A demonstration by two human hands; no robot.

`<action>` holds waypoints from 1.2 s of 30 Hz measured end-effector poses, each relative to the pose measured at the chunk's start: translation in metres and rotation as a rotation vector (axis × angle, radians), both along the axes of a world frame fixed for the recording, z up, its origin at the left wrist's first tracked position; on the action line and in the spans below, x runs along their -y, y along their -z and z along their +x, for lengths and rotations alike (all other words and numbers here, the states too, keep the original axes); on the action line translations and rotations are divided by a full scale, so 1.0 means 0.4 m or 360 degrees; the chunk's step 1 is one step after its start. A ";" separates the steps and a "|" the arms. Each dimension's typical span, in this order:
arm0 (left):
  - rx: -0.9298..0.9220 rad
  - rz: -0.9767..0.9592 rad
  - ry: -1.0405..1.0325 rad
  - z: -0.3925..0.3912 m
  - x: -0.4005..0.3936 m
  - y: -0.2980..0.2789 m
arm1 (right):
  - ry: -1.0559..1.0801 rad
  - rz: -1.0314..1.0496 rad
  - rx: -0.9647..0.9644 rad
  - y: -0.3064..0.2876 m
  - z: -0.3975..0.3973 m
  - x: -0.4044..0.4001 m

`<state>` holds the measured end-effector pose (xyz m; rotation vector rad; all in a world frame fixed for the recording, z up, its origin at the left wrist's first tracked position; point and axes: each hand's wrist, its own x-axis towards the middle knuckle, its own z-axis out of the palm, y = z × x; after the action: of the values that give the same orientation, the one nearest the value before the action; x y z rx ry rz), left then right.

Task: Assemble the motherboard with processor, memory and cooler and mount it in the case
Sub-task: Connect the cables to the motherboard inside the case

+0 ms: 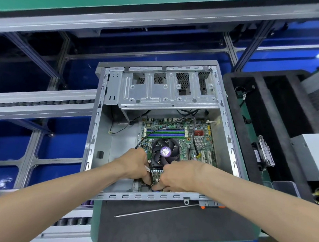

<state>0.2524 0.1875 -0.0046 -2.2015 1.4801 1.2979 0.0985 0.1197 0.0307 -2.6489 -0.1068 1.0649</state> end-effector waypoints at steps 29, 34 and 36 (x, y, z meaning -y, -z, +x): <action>0.0106 0.0167 -0.0025 -0.008 0.029 0.019 | -0.0221 -0.0334 0.0028 -0.012 -0.007 -0.005; 0.0099 0.0195 -0.0014 -0.009 0.032 0.016 | -0.0214 -0.0303 0.0051 -0.015 -0.003 -0.010; 0.0101 0.0193 -0.0007 -0.009 0.031 0.014 | -0.0222 -0.0249 0.0077 -0.019 -0.002 -0.008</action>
<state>0.2490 0.1749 -0.0104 -2.1493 1.3381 1.2714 0.0975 0.1228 0.0383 -2.8443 -0.2305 1.0934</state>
